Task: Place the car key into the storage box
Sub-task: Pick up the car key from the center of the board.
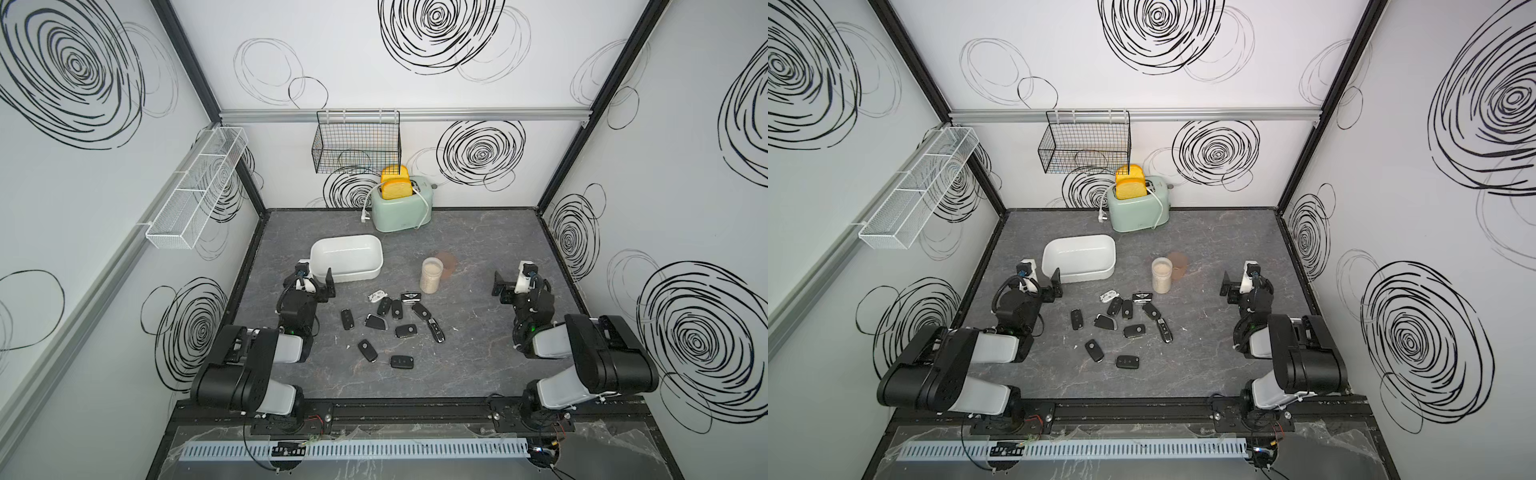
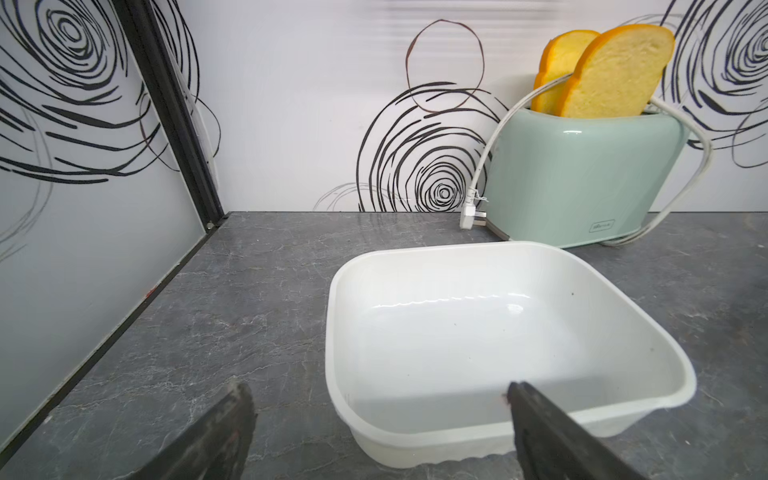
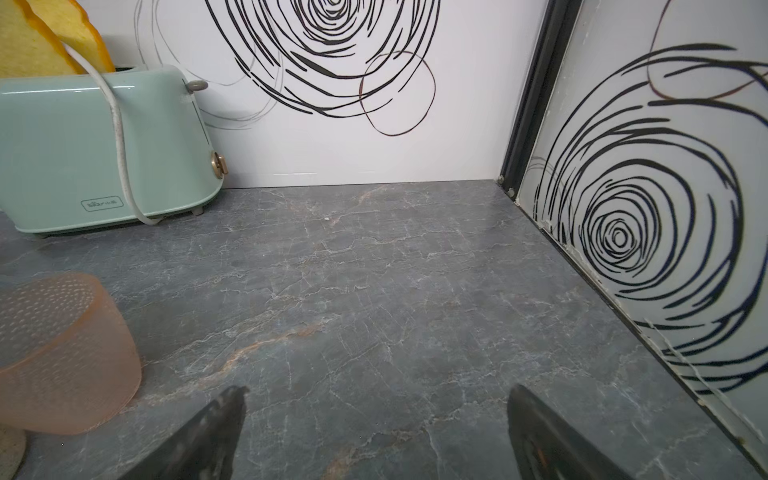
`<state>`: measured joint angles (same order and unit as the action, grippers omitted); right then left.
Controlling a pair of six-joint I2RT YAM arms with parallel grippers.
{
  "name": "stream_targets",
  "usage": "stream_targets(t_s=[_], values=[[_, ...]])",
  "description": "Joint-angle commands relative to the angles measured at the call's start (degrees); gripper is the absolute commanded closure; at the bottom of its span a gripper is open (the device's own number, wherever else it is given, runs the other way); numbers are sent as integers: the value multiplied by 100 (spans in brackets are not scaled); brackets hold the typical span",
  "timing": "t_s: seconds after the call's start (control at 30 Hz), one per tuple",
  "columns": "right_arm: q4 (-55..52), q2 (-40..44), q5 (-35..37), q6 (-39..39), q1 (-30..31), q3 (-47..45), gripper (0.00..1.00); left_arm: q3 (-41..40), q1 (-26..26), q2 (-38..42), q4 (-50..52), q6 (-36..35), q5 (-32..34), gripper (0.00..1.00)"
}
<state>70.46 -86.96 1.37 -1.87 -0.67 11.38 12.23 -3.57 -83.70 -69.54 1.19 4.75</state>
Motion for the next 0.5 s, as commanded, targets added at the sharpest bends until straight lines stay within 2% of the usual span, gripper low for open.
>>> stream_targets(t_s=[0.0, 0.47], values=[[166, 30, -40, 82, -12, 45, 1, -1, 55, -24, -327, -119, -158, 2], [144, 30, -51, 82, -13, 56, 1, 8, 85, -24, -297, -102, -214, 2]])
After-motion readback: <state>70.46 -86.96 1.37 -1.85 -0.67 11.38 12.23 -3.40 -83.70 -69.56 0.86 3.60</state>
